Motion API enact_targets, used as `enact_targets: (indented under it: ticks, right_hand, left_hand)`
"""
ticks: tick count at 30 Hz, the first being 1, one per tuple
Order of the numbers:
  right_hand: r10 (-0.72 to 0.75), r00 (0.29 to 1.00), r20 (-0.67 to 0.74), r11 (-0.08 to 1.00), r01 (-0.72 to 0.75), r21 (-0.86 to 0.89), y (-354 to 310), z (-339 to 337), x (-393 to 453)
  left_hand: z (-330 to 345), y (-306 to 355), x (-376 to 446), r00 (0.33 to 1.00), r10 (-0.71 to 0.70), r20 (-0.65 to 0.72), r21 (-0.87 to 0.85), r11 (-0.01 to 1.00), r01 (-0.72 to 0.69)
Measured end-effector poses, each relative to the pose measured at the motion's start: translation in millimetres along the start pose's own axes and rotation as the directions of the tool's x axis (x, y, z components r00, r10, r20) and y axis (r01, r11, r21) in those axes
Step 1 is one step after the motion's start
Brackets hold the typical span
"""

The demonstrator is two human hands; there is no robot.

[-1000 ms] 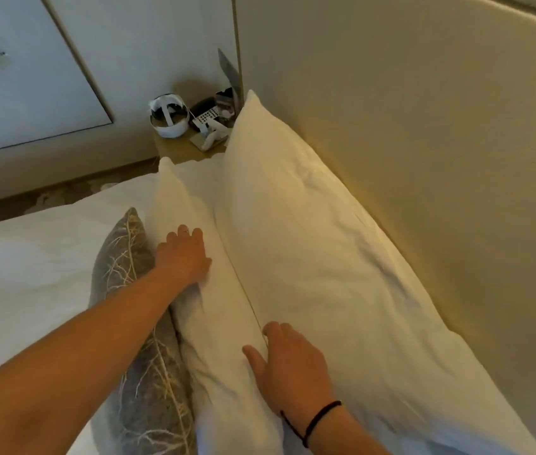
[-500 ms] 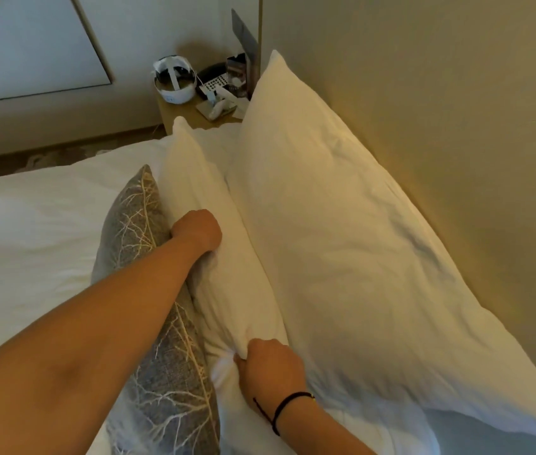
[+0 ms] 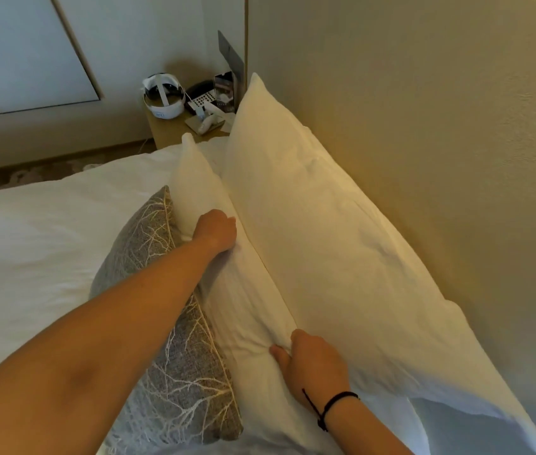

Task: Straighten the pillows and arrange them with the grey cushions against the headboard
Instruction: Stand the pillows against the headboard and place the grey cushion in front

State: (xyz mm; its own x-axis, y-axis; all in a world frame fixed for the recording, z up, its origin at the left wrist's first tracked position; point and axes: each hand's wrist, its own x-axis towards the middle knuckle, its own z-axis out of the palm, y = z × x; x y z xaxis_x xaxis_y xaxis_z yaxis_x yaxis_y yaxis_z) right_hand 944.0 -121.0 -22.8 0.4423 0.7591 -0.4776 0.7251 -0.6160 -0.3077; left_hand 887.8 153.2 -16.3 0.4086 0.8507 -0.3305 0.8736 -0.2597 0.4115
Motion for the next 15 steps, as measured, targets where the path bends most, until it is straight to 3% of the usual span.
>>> enact_targets:
  ticks: [3, 5, 8, 9, 11, 15]
  right_hand:
    - [0.057, 0.997, 0.046, 0.980, -0.065, 0.190, 8, -1, -7]
    - [0.084, 0.994, 0.069, 0.923, -0.104, 0.370, 17, -5, -13]
    - [0.085, 0.992, 0.088, 0.818, -0.120, 0.563, 32, -13, -24]
    - [0.070, 0.994, 0.078, 0.802, -0.103, 0.589, 36, -15, -27]
    - [0.035, 0.999, 0.031, 0.799, -0.046, 0.600, 43, -20, -34]
    - [0.005, 0.999, -0.050, 0.814, 0.025, 0.580, 53, -26, -45]
  left_hand:
    - [5, 2, -6, 0.996, 0.087, -0.006, 0.153, 0.985, -0.085]
    - [3, 2, -13, 0.974, 0.227, 0.010, 0.247, 0.943, -0.223]
    - [-4, 9, -27, 0.855, 0.425, 0.297, 0.455, 0.725, -0.518]
    - [-3, 14, -34, 0.805, 0.427, 0.413, 0.489, 0.642, -0.591]
    - [3, 24, -45, 0.726, 0.347, 0.594, 0.464, 0.589, -0.661]
    - [17, 37, -57, 0.649, 0.321, 0.689, 0.377, 0.606, -0.700]
